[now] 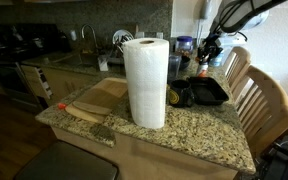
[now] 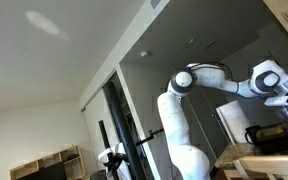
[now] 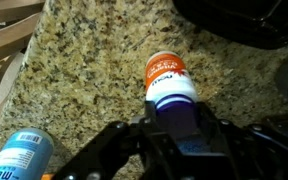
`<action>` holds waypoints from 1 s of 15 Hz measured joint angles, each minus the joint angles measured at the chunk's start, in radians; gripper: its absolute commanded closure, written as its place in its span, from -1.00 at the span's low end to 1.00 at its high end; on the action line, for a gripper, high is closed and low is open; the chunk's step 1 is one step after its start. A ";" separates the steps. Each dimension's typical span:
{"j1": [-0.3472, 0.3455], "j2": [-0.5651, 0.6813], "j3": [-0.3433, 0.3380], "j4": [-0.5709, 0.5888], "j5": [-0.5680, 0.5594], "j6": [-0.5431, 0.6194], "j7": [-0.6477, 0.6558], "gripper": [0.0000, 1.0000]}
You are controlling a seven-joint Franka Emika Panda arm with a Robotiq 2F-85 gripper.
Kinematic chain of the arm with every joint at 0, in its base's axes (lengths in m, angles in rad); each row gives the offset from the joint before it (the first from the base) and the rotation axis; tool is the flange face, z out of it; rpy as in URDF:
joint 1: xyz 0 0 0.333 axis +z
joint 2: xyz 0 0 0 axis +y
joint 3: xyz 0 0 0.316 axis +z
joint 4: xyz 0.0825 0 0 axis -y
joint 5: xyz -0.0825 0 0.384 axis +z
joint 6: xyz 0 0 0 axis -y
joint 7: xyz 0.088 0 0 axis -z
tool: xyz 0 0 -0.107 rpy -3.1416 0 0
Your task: Put the white and orange bottle in the black bowl, move the clear bottle to the right, move the glass jar to the left
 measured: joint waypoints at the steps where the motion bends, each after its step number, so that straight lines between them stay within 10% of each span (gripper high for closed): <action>1: 0.000 0.000 0.000 0.000 -0.001 0.000 0.000 0.63; 9: 0.000 -0.095 0.012 0.164 -0.008 -0.234 -0.095 0.63; 15: -0.045 -0.244 -0.085 0.299 0.093 -0.689 -0.483 0.63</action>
